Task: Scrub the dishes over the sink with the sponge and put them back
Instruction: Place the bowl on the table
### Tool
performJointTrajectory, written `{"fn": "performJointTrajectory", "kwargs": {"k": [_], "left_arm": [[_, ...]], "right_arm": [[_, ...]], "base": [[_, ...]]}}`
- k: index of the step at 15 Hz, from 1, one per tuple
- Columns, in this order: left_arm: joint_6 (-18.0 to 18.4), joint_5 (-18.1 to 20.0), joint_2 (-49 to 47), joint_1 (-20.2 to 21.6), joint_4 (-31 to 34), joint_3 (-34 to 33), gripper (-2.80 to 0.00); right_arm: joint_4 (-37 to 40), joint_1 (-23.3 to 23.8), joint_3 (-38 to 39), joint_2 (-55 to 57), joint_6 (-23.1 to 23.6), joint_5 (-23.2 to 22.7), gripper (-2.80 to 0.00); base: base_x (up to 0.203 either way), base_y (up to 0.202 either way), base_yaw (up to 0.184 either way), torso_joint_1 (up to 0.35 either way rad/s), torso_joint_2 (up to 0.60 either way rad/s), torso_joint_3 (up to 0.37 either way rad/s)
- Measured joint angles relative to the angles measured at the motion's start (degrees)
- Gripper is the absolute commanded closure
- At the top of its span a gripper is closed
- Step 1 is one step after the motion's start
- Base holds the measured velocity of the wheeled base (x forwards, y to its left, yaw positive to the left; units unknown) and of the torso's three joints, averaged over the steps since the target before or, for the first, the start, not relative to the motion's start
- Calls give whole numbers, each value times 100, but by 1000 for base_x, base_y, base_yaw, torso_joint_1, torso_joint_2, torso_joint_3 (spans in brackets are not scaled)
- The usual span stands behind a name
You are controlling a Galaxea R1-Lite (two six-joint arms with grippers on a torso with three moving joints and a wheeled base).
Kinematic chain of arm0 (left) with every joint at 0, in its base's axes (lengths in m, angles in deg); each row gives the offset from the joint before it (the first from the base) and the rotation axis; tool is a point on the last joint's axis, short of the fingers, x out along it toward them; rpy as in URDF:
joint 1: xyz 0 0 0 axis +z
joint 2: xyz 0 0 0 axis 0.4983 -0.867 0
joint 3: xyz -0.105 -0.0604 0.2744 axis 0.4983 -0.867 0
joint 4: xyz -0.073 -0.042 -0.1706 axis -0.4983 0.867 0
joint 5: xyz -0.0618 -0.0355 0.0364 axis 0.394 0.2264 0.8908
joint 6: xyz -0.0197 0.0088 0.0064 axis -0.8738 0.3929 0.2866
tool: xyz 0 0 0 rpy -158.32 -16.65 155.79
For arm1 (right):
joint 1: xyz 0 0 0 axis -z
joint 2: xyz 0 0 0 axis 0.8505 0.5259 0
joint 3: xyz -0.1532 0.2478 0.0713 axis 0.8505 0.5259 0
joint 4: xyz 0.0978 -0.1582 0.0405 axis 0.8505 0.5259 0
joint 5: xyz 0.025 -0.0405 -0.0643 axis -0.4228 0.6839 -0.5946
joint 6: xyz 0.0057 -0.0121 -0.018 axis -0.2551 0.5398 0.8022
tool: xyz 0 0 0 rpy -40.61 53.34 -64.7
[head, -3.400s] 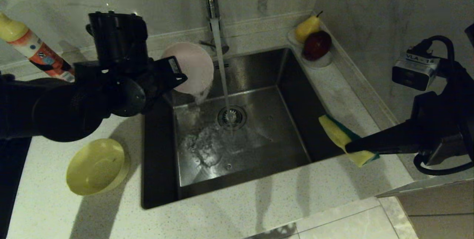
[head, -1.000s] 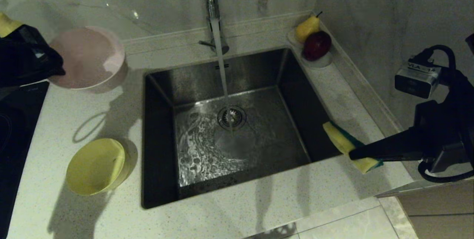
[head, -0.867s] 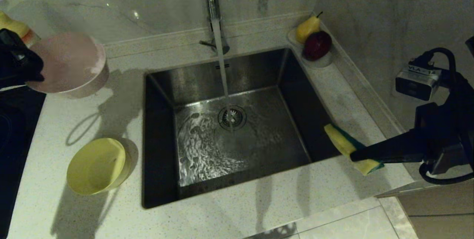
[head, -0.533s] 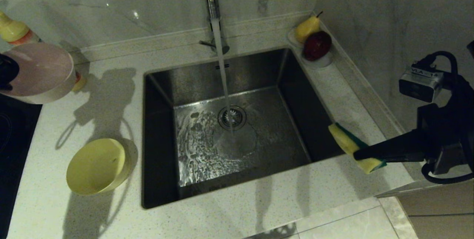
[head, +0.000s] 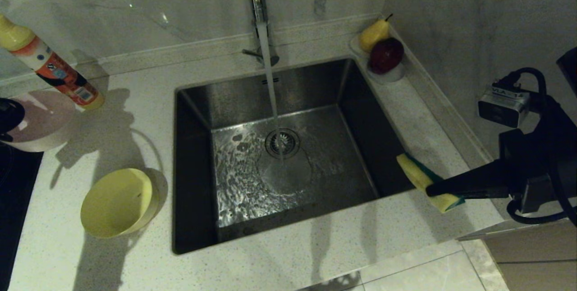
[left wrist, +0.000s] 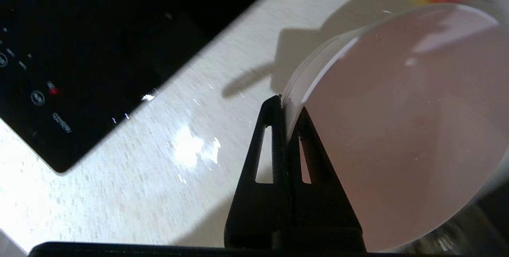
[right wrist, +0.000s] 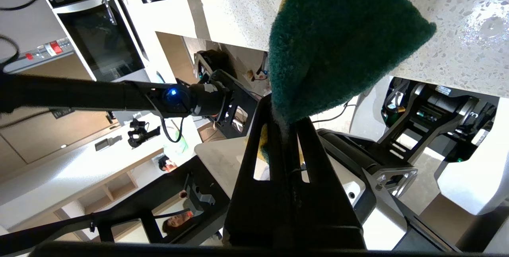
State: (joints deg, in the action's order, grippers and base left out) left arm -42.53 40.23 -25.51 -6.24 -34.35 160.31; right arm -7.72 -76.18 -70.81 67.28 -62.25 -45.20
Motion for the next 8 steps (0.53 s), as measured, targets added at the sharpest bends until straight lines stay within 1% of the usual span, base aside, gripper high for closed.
{"fn": "performJointTrajectory", "kwargs": {"k": [2, 3, 5, 7, 8], "left_arm": [[9, 31, -218, 78, -290, -316, 0], [21, 82, -319, 94, -565, -459, 0], [41, 290, -494, 104, -960, -594, 0], [42, 578, -594, 104, -997, -634, 0], [52, 615, -642, 104, -996, -639, 0]], "right_arm": [[0, 13, 9, 12, 5, -47, 0], [0, 18, 9, 8, 7, -69, 0], [3, 20, 6, -8, 0, -99, 0], [5, 56, 6, -28, -4, -102, 0], [9, 82, 6, -34, -1, -102, 0]], "base": [[0, 0, 0, 0, 0, 0], [0, 0, 0, 0, 0, 0], [0, 0, 0, 0, 0, 0], [0, 0, 0, 0, 0, 0], [0, 0, 0, 0, 0, 0]]}}
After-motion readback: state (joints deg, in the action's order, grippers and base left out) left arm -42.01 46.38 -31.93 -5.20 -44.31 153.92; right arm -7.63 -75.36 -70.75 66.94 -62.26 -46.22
